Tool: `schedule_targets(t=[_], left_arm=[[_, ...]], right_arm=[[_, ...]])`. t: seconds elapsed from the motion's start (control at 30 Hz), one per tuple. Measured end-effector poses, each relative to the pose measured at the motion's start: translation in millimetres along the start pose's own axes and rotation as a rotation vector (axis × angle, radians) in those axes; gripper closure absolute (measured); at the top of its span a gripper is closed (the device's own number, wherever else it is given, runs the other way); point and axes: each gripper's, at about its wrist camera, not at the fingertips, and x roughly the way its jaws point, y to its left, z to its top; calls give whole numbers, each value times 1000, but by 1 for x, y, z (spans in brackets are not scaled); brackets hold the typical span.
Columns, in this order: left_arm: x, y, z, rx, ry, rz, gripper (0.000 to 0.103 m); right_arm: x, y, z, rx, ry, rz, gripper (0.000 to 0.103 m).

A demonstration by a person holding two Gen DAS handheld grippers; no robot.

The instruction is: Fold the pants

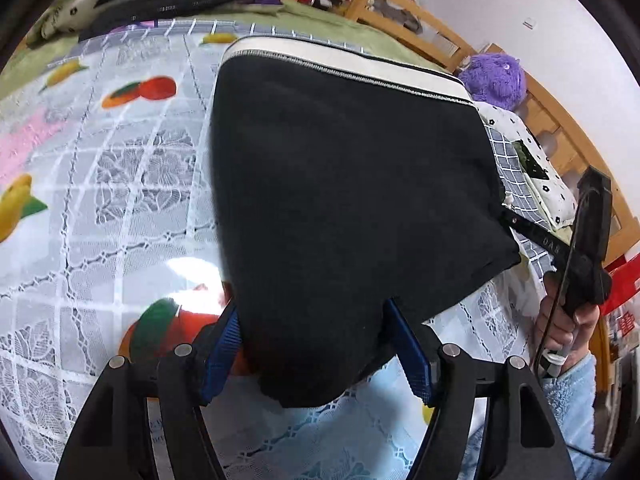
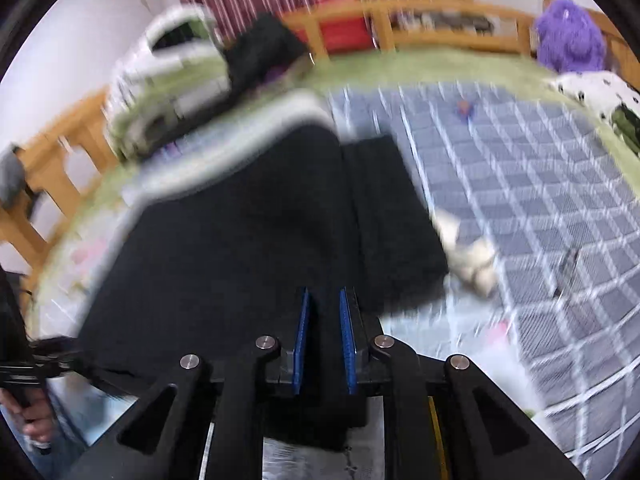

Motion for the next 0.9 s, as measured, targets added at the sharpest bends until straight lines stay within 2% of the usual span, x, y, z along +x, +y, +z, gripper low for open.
schedule_targets(t=[0.1,0.17,0.23,0.3,0.43,0.57,0.63,0.7,0.77,0.8,0.87,0.9], left_arm=[[-8,4,8,-12,0,-25,34],[-15,10,15,-20,-40,-18,34],[-19,16,25,-22,-67,-29,34],[-18,22,38,-47,-75,-56,34],[-9,34,68,-36,-115,-4,35],[28,53,91,-101,-49,-36,37],[43,60,93,-141,-41,-83,38],[49,58,97,-141,-61,-111,44],[55,59,102,-170,-56,-130,58],[56,60,104,-187,-49,-150,64],[56,63,110,-207,-44,-183,86],[51,63,113,-198,-59,-188,91]], right_arm=[[-17,6,-1,-43,-20,-14,86],[-29,-1,0,-10,-40,13,80],[-34,-10,9,58,-57,33,51],[-29,-18,14,114,-29,64,50],[-10,-28,11,186,-5,58,50],[22,-39,15,264,58,146,47],[34,-43,19,310,67,178,39],[43,-47,23,362,65,201,38],[47,-45,26,369,54,192,39],[48,-43,28,365,52,181,42],[50,-40,30,360,39,169,52],[50,-39,31,365,28,166,58]])
